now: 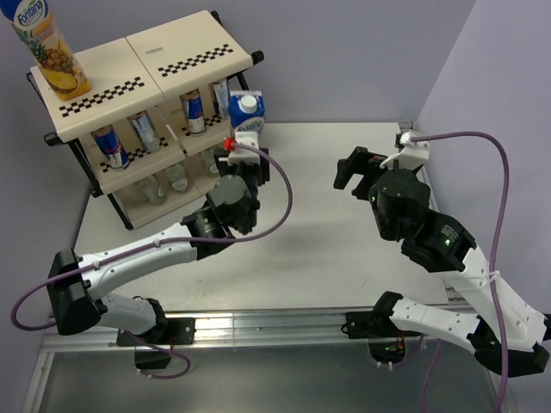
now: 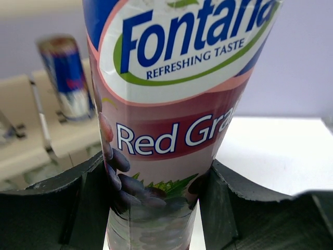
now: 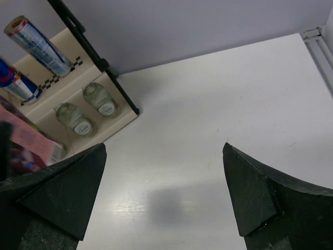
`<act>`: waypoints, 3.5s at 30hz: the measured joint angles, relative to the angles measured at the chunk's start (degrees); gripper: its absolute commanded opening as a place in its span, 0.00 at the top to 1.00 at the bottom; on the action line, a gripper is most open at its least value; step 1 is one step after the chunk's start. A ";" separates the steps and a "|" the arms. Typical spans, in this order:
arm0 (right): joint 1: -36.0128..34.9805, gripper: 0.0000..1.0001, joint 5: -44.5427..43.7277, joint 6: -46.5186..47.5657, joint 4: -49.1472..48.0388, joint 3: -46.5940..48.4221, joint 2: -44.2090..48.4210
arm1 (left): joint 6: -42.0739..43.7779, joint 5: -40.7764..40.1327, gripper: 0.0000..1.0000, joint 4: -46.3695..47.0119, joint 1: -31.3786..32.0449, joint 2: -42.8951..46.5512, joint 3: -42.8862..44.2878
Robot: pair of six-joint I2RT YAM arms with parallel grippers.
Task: Place and organize the beverage onto the shelf
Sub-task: Place the drink on the shelf.
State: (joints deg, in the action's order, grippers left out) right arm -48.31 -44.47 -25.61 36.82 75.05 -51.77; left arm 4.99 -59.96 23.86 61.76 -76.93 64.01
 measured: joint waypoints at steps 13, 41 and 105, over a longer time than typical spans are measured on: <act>6.86 0.00 7.30 0.22 -1.57 -9.16 -4.11 | 7.91 -2.43 0.56 -8.83 -10.05 -4.15 32.63; 8.83 0.00 14.19 0.61 -6.38 -14.78 -6.21 | 9.92 14.69 0.58 -22.29 -39.39 -21.42 61.20; 8.83 0.00 16.59 2.12 -10.19 -18.16 -3.10 | -1.40 27.43 0.09 -8.26 -50.29 -9.05 32.30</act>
State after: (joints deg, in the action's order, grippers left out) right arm -39.48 -27.88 -23.49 26.63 56.88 -54.87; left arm 3.60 -32.53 15.59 11.46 -85.97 96.31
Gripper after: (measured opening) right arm 0.997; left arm 0.899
